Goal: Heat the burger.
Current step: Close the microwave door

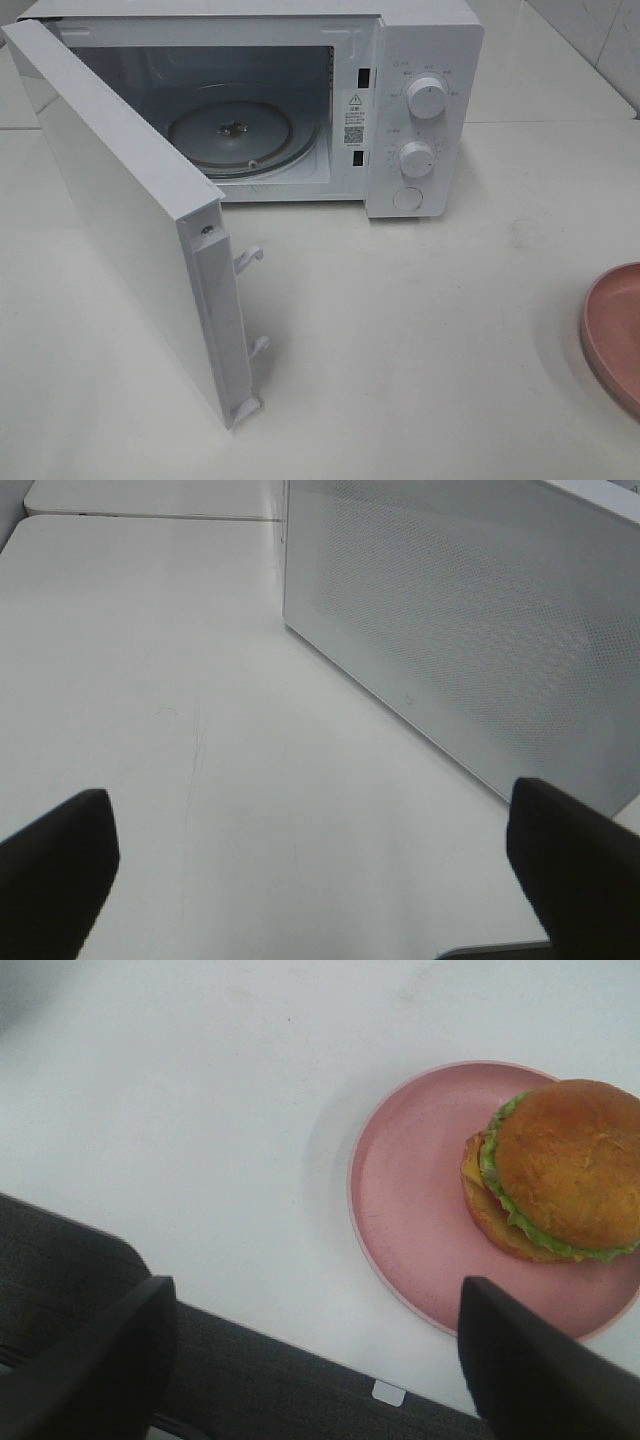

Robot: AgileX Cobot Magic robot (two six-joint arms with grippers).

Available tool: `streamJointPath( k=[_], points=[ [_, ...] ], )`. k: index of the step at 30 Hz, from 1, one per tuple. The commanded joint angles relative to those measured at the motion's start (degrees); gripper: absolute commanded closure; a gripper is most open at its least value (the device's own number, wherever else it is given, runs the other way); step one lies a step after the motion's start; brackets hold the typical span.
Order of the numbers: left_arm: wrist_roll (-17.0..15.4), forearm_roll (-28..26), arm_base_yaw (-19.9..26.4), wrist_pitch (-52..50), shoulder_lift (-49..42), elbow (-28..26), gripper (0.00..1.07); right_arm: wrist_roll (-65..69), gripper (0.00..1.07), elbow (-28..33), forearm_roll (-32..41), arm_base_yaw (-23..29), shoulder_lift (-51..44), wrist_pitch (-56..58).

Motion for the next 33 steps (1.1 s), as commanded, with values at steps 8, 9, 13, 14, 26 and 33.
streamJointPath(
  k=[8, 9, 13, 14, 26, 33],
  points=[
    [-0.29, -0.17, 0.06, 0.17, -0.69, -0.06, 0.09, -6.93, 0.31, 2.86, 6.30, -12.38, -8.14, -8.42],
    [-0.29, -0.17, 0.06, 0.17, -0.69, -0.06, 0.09, -6.93, 0.31, 3.78, 7.10, -14.09, -9.68, -9.97],
    [-0.29, -0.17, 0.06, 0.17, -0.69, -0.06, 0.09, -8.08, 0.31, 4.30, 8.48, -16.44, -11.63, -10.94],
    [-0.29, -0.17, 0.06, 0.17, -0.69, -0.06, 0.09, -8.19, 0.31, 4.30, 8.65, -17.25, -12.20, -10.94],
    [-0.29, -0.11, 0.06, 0.17, -0.63, -0.06, 0.09, -7.96, 0.31, 4.30, 8.94, -22.12, -15.36, -10.94],
    [-0.29, -0.17, 0.06, 0.17, -0.63, -0.06, 0.09, -7.96, 0.32, 4.30, 8.94, -22.12, -15.36, -10.94]
  ],
)
